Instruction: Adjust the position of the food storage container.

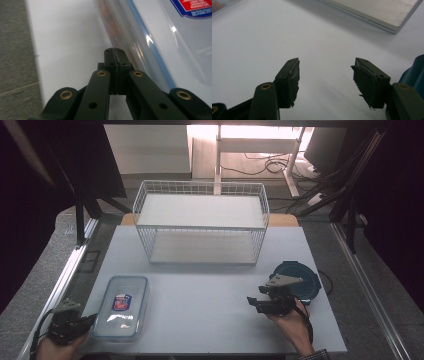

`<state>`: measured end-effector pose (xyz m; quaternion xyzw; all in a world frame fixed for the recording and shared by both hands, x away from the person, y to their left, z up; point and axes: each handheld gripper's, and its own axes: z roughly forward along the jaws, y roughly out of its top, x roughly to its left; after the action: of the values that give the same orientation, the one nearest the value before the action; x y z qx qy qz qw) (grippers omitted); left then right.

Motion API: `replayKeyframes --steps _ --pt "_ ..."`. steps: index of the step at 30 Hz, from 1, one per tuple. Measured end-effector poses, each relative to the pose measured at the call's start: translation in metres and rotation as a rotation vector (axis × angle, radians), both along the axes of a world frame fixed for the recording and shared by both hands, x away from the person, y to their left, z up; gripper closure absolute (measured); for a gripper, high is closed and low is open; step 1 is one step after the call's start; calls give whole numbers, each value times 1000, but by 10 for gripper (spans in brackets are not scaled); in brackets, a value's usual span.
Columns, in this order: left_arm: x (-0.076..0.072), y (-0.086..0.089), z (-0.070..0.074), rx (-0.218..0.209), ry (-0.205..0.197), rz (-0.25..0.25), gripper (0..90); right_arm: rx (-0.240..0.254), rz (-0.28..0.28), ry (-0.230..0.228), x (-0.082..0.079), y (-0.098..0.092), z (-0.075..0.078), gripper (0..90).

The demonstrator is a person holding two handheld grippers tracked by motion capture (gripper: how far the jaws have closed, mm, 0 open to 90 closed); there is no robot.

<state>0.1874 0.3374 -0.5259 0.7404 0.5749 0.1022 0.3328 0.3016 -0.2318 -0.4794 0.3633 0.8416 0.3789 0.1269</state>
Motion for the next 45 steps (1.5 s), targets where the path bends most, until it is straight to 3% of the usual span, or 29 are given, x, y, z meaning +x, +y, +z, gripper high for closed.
replayKeyframes --steps 4,12,16,19,21,24,26,29,33,35,37,39,45 --pt "6 -28 -3 21 33 -89 900 -3 6 3 -2 2 0 391" --pt "16 -79 2 -8 20 -236 900 13 12 6 -6 2 2 439" --pt "23 -101 1 -46 26 -298 900 16 18 2 -8 4 3 492" --pt "27 -114 1 -26 35 -360 900 13 31 3 -10 5 5 572" --pt "30 -111 2 -2 26 -336 900 10 39 -1 -13 7 5 629" --pt "43 -87 2 41 7 -225 900 16 53 7 -15 9 6 713" --pt "55 -69 3 30 -11 -152 900 16 75 15 -17 12 6 769" --pt "78 -55 5 51 -47 -110 900 1 108 37 -19 20 3 843" --pt "111 -53 2 28 -54 -135 900 -4 173 70 -28 36 1 889" --pt "120 -57 0 23 -53 -165 900 3 208 84 -33 46 0 890" --pt "123 -60 -1 2 -54 -198 900 10 250 112 -38 56 -3 890" --pt "122 -62 -1 25 -49 -203 900 10 288 133 -44 67 -7 890" --pt "119 -71 -2 -30 -25 -241 900 8 357 168 -54 93 -14 889"
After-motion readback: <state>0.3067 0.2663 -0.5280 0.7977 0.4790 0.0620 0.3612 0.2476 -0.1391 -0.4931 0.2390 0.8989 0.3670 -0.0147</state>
